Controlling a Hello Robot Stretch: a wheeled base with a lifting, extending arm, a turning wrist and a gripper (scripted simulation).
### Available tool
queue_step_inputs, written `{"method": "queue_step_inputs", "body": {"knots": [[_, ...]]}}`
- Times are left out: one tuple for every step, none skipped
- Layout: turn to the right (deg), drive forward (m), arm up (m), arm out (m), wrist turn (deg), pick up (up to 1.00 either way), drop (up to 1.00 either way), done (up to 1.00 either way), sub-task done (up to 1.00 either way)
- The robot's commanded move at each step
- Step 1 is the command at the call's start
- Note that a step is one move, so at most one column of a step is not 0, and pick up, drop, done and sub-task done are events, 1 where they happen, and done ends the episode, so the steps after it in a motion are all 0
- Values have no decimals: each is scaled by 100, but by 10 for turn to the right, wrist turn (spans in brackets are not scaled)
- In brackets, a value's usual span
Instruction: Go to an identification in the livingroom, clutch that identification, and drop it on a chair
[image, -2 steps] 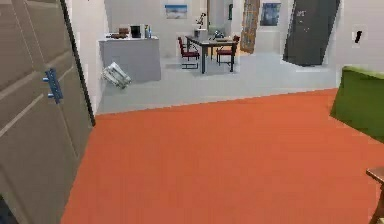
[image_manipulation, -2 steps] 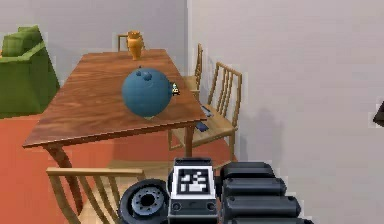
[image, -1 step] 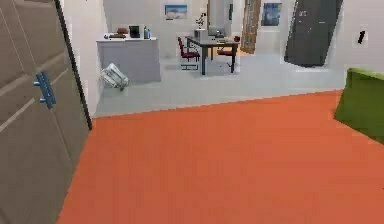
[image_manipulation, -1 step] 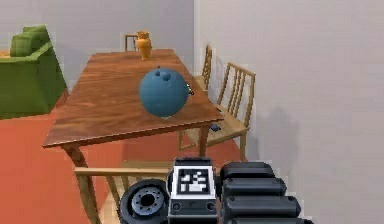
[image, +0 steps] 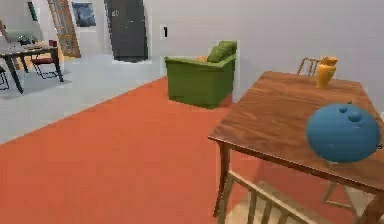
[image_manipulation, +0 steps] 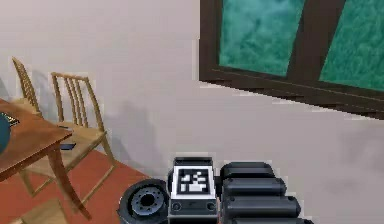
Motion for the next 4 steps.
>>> {"method": "queue_step_inputs", "body": {"knots": [[450, 0, 0, 0, 0, 0, 0, 0, 0], [450, 0, 0, 0, 0, 0, 0, 0, 0], [150, 0, 0, 0, 0, 0, 0, 0, 0], [-450, 0, 0, 0, 0, 0, 0, 0, 0]]}}
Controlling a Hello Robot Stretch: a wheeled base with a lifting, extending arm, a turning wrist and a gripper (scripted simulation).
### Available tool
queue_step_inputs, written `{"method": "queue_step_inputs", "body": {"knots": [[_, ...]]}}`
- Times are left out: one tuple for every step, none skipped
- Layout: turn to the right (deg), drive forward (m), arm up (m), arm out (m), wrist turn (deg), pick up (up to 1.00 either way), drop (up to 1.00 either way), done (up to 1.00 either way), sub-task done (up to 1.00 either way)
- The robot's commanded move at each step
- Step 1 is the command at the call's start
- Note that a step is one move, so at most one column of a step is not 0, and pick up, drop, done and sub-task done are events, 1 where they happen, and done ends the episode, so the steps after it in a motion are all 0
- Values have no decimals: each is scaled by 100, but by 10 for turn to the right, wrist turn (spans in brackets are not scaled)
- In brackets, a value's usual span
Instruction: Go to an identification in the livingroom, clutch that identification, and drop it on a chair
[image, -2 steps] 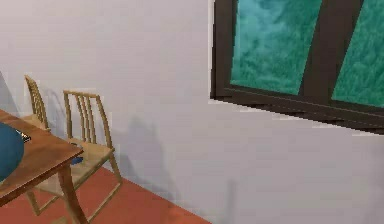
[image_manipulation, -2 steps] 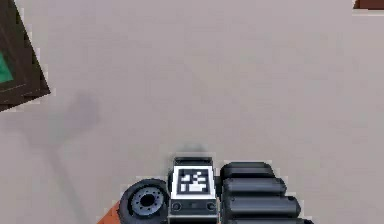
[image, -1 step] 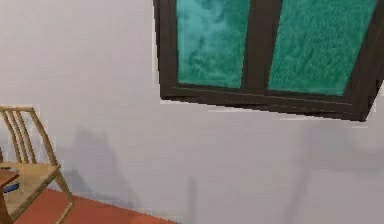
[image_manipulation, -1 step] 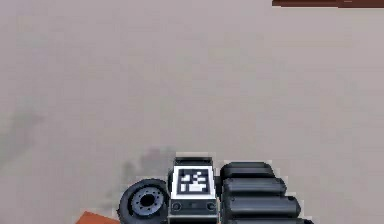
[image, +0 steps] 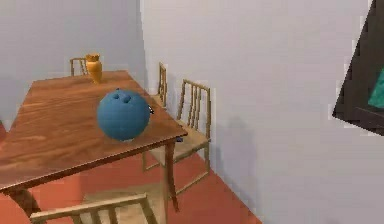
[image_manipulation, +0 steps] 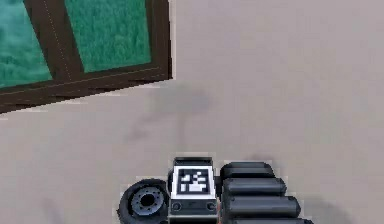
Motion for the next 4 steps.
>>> {"method": "queue_step_inputs", "body": {"knots": [[-450, 0, 0, 0, 0, 0, 0, 0, 0], [-450, 0, 0, 0, 0, 0, 0, 0, 0], [-60, 0, 0, 0, 0, 0, 0, 0, 0], [0, 0, 0, 48, 0, 0, 0, 0, 0]]}}
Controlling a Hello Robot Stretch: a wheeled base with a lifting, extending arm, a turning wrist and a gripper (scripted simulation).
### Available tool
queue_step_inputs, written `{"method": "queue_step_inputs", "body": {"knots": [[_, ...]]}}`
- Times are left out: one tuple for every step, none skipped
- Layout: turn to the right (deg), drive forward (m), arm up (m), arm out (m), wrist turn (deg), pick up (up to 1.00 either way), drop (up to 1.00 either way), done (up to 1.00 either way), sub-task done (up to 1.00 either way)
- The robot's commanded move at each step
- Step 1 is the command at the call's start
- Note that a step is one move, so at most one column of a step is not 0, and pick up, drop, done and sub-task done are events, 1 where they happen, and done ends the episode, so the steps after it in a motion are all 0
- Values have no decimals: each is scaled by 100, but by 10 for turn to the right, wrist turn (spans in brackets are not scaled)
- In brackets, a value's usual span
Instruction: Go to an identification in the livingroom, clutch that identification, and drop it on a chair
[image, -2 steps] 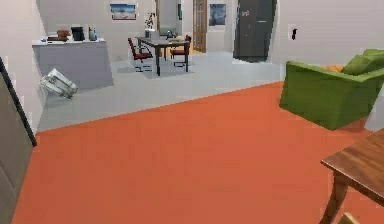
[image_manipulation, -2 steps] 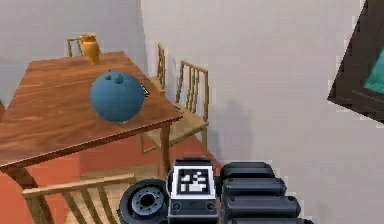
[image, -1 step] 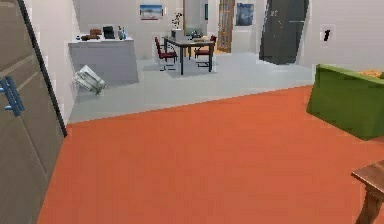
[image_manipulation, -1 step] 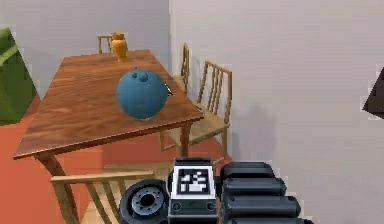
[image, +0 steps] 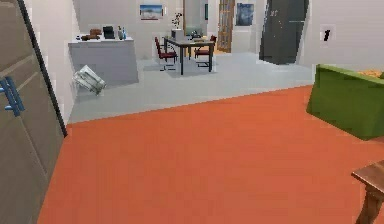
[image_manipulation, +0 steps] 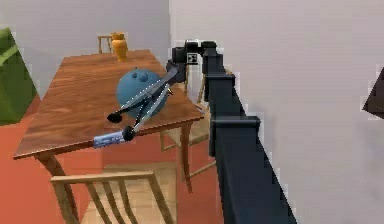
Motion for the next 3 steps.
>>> {"method": "queue_step_inputs", "body": {"knots": [[0, 0, 0, 0, 390, 0, 0, 0, 0], [0, 0, -32, 0, 0, 0, 0, 0, 0], [0, 0, -32, 0, 0, 0, 0, 0, 0]]}}
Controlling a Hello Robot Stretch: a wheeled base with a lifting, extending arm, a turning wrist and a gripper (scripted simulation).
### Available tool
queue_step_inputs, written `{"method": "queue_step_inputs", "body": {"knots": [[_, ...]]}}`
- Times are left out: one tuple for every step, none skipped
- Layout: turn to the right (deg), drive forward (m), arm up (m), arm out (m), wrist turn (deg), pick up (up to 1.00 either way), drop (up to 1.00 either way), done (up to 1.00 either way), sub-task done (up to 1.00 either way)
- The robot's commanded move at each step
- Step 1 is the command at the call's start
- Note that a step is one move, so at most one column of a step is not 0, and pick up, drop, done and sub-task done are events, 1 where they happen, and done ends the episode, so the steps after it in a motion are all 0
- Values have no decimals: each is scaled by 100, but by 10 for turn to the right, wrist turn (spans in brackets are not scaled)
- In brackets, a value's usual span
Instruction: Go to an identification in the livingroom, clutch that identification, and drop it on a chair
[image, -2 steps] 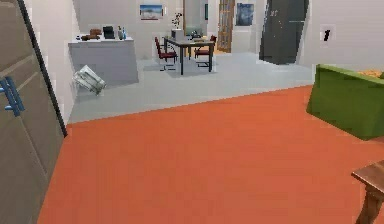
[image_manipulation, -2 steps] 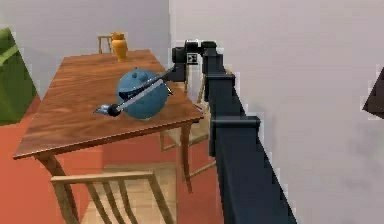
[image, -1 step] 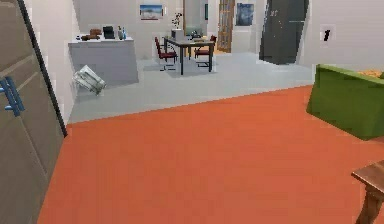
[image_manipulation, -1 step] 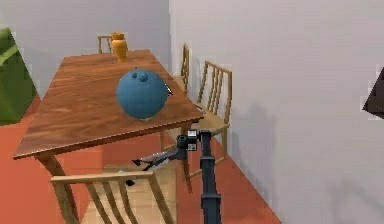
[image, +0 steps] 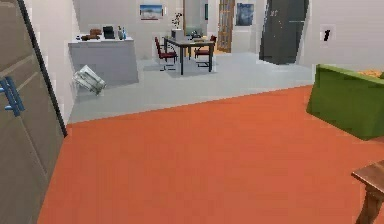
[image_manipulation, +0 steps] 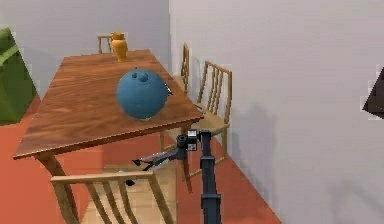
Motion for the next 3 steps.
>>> {"method": "queue_step_inputs", "body": {"knots": [[0, 0, 0, 0, 0, 0, 100, 0, 0], [0, 0, 10, 0, 0, 0, 0, 0, 0], [0, 0, 0, -8, 0, 0, 0, 0, 0]]}}
